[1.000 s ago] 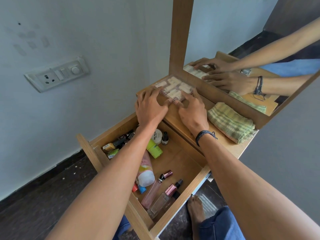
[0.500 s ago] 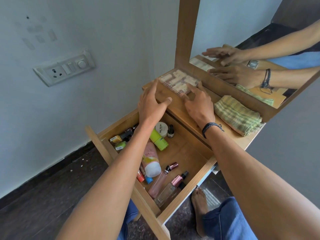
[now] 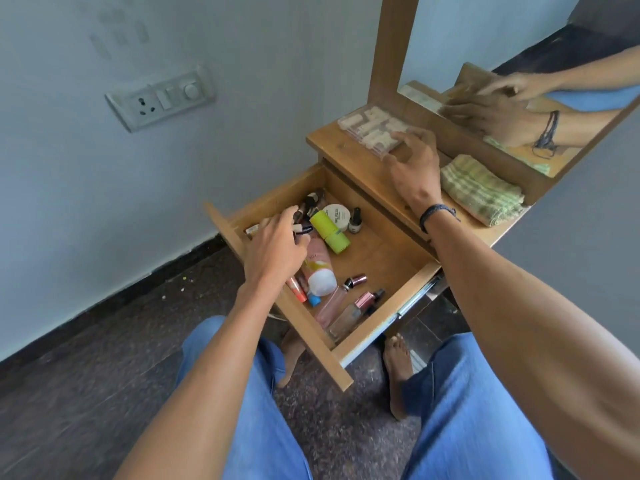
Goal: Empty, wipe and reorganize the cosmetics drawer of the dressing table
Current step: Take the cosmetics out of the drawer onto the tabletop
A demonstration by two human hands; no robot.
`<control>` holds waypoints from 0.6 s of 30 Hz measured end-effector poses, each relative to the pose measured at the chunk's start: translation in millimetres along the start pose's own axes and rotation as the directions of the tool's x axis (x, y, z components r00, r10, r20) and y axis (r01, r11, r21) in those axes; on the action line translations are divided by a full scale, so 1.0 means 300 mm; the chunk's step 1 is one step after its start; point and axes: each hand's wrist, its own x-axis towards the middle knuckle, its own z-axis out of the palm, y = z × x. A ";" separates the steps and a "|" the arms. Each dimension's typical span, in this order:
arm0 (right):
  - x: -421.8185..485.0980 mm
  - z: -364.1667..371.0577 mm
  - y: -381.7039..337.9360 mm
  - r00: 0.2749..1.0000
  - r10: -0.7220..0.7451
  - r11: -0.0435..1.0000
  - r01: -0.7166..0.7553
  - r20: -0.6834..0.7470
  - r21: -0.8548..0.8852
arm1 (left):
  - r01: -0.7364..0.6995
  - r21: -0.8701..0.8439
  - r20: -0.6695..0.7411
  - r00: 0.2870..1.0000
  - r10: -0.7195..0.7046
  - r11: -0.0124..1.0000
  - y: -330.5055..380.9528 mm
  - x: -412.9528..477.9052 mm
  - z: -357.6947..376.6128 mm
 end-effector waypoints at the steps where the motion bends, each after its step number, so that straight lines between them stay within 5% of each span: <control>1: -0.009 -0.007 -0.010 1.000 -0.009 1.000 0.009 -0.018 0.018 | -0.005 0.007 -0.017 1.000 0.006 1.000 -0.007 -0.007 0.006; 6: -0.218 0.022 -0.085 0.977 -0.192 0.980 0.195 -0.096 0.022 | 0.002 -0.146 -0.130 0.991 -0.021 0.989 -0.015 0.015 0.004; 8: -0.353 0.064 -0.089 0.966 -0.258 0.966 0.258 -0.025 -0.019 | 0.020 -0.192 -0.150 0.987 -0.049 0.981 -0.021 0.019 0.004; 12: -0.534 0.155 -0.053 0.923 -0.036 0.989 0.089 0.383 -0.120 | 0.043 -0.193 -0.133 0.989 -0.069 0.980 -0.021 0.024 0.007; 18: -0.571 0.229 -0.058 0.911 0.010 0.928 0.145 0.412 -0.343 | 0.032 -0.191 -0.146 0.987 -0.061 0.981 -0.019 0.029 0.005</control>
